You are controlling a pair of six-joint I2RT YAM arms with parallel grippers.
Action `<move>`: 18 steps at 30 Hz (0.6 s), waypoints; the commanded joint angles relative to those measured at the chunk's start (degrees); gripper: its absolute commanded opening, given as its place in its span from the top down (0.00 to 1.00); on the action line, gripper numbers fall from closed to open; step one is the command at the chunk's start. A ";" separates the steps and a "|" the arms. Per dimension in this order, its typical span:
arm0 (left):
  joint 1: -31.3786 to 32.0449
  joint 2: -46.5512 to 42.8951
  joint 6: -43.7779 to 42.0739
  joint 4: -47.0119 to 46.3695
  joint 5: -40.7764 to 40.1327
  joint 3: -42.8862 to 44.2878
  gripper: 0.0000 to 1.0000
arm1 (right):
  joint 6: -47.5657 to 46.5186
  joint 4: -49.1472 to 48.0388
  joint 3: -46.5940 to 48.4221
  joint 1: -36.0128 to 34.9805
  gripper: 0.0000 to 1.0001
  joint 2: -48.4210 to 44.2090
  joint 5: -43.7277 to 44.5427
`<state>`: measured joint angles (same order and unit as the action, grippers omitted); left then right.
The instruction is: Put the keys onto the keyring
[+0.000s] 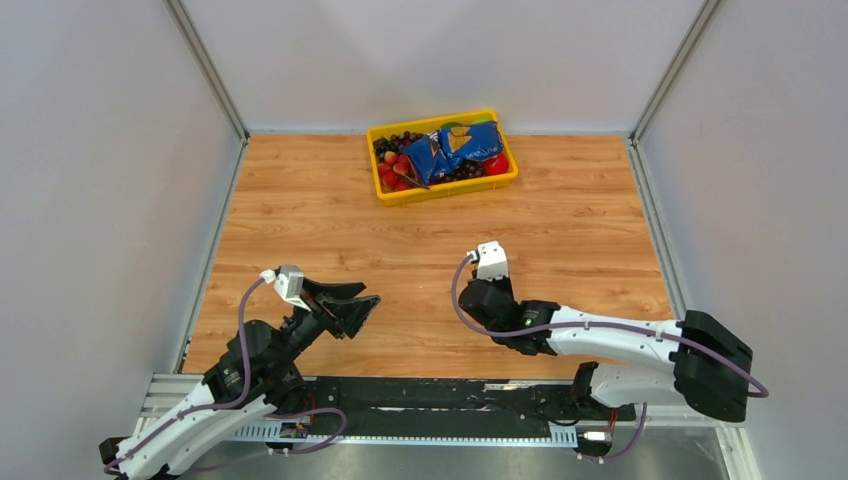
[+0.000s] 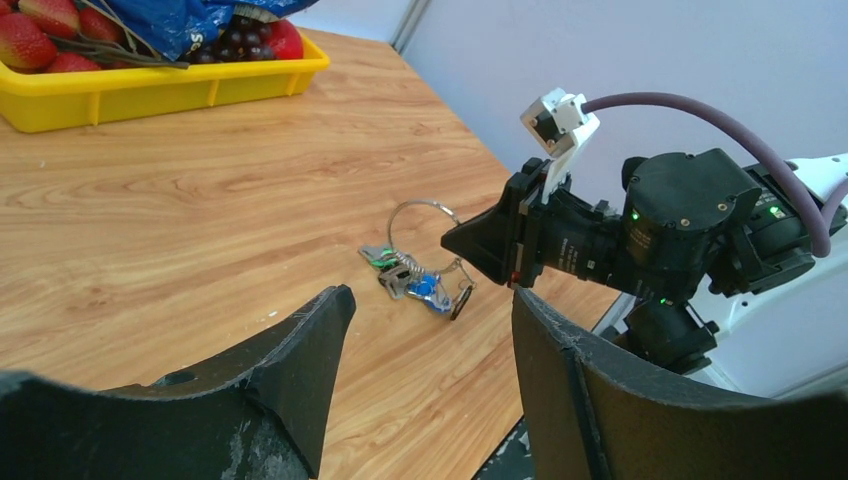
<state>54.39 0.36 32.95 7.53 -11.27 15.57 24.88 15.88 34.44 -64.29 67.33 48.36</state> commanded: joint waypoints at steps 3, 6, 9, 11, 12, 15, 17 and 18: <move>0.08 -4.84 -0.98 0.15 0.01 1.57 0.30 | 3.41 -8.17 4.11 0.62 0.69 4.41 -2.60; 0.05 -4.92 -1.20 0.54 -0.30 1.51 0.30 | 2.99 -8.23 6.41 0.74 0.62 6.81 -4.24; 0.02 -4.77 -1.62 1.13 -0.89 1.67 0.29 | 3.23 -8.16 8.84 0.75 0.44 8.20 -5.36; 0.03 -4.50 -2.34 1.74 -1.64 2.08 0.25 | 3.24 -8.10 10.12 0.74 0.24 8.51 -5.48; 0.06 -4.37 -2.61 2.28 -2.42 2.55 0.23 | 3.16 -7.99 10.81 0.72 0.03 8.33 -5.54; 0.02 -3.29 -4.34 3.76 -4.26 4.08 0.04 | 1.58 -7.53 12.43 0.80 0.00 7.38 -6.00; 0.06 -2.48 -5.59 4.29 -5.25 5.31 0.01 | -2.61 -7.63 13.39 0.81 0.00 7.25 -6.97; 0.02 -2.17 -6.00 4.35 -5.61 6.04 0.00 | -4.91 -7.57 13.83 0.78 0.00 7.47 -7.03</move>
<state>54.39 0.36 30.24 11.35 -14.13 17.12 26.22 10.35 44.77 -63.86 75.66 42.76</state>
